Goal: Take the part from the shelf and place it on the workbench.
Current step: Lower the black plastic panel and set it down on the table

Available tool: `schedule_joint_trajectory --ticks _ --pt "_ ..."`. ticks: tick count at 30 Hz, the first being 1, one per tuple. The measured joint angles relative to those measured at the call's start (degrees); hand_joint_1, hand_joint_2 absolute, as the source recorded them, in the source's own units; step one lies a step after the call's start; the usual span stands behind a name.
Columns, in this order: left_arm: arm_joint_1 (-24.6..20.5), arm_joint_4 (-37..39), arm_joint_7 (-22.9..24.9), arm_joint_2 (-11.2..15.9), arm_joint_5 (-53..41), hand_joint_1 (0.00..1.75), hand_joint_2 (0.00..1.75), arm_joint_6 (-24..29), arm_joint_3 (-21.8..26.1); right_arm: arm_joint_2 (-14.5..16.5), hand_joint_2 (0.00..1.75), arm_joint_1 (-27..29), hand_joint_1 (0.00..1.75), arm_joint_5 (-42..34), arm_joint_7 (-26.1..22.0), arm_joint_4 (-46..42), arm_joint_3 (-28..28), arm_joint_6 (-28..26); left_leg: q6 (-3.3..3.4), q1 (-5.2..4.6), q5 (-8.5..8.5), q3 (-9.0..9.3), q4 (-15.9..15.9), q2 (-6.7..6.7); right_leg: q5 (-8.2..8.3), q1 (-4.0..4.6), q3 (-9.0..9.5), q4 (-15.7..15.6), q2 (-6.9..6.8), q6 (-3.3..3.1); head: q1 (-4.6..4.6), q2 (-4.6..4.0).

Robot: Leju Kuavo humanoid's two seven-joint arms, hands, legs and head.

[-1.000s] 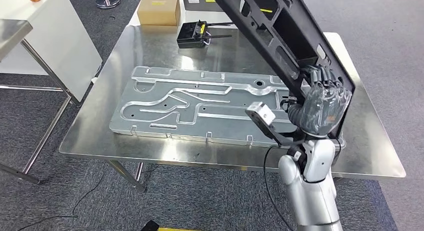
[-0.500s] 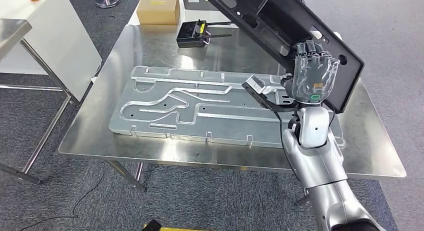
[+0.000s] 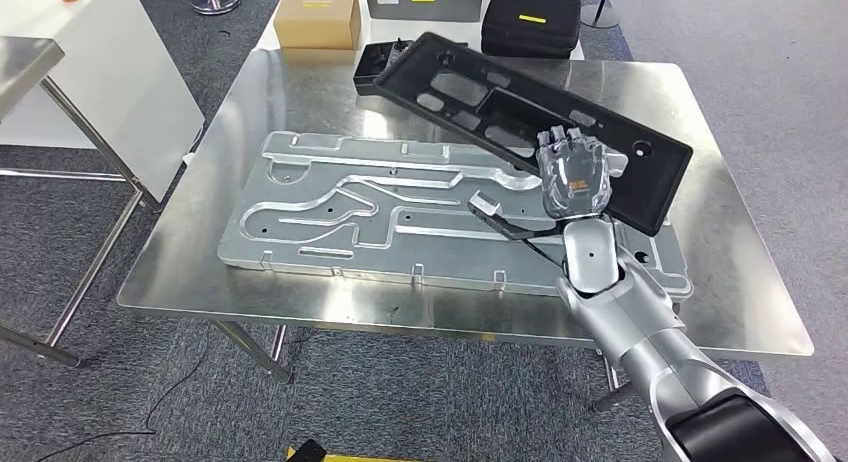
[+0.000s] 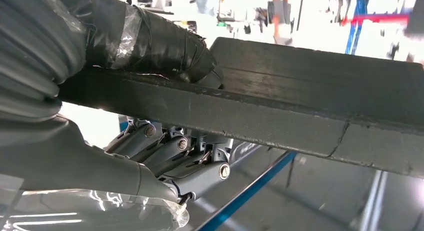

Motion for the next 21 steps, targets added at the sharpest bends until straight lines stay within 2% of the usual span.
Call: schedule_joint_trajectory --ticks 7,10,11,12,14,15,16,21 --pt "0.0 0.0 0.1 -0.01 0.4 0.0 0.0 0.03 -0.03 0.0 1.75 0.18 1.64 0.0 0.22 5.94 3.47 -0.15 0.0 -0.01 0.0 -0.03 0.0 0.0 0.0 0.0 -0.05 0.0 0.01 0.0 0.0 0.0" --pt "0.01 0.0 0.24 -0.01 0.51 0.0 0.0 0.09 -0.04 0.0 1.75 0.43 1.58 0.0 -0.13 7.33 4.12 -0.23 0.0 -0.01 0.0 -0.03 0.0 0.0 0.0 0.0 -0.04 0.0 0.0 0.0 -0.01 0.0" --pt "0.01 0.0 0.29 -0.01 0.54 0.0 0.0 0.1 -0.05 0.0 1.75 0.61 1.5 0.0 -0.37 7.67 4.22 -0.27 0.0 -0.01 0.0 -0.03 0.0 0.0 0.0 0.0 -0.04 0.0 0.0 0.0 -0.01 0.0" --pt "0.02 0.0 0.34 0.0 0.56 0.0 0.0 0.11 -0.05 0.0 1.75 0.85 1.24 0.0 -0.68 7.96 4.26 -0.31 0.0 -0.01 0.0 -0.03 0.0 0.0 0.0 0.0 -0.04 0.0 0.0 0.0 -0.01 0.0" --pt "0.03 0.0 0.38 0.0 0.65 0.0 0.0 0.12 -0.07 0.01 1.75 1.43 0.47 0.0 -1.5 8.35 4.25 -0.33 0.0 -0.01 0.0 -0.03 0.0 0.0 0.0 0.0 -0.04 0.0 0.0 0.0 -0.01 0.0" --pt "0.03 0.0 0.39 0.0 0.71 0.0 0.0 0.14 -0.07 0.02 1.75 1.76 0.14 0.0 -1.91 8.46 4.19 -0.32 0.0 -0.01 0.0 -0.03 0.0 0.0 0.0 0.0 -0.04 0.0 0.0 0.0 -0.01 0.0" --pt "0.04 0.0 0.39 0.0 0.79 0.0 0.0 0.15 -0.07 0.04 1.75 2.06 0.0 0.0 -2.29 8.53 4.13 -0.31 0.0 -0.01 0.0 -0.03 0.0 0.0 0.0 0.0 -0.04 0.0 0.0 0.0 -0.01 0.0" --pt "0.03 0.0 0.39 0.0 1.02 0.0 0.0 0.18 -0.16 0.33 1.75 2.81 0.0 0.0 -2.97 8.56 3.9 -0.03 0.0 -0.01 0.0 -0.02 0.0 0.01 0.0 0.0 -0.04 0.0 0.01 0.0 -0.01 0.0"
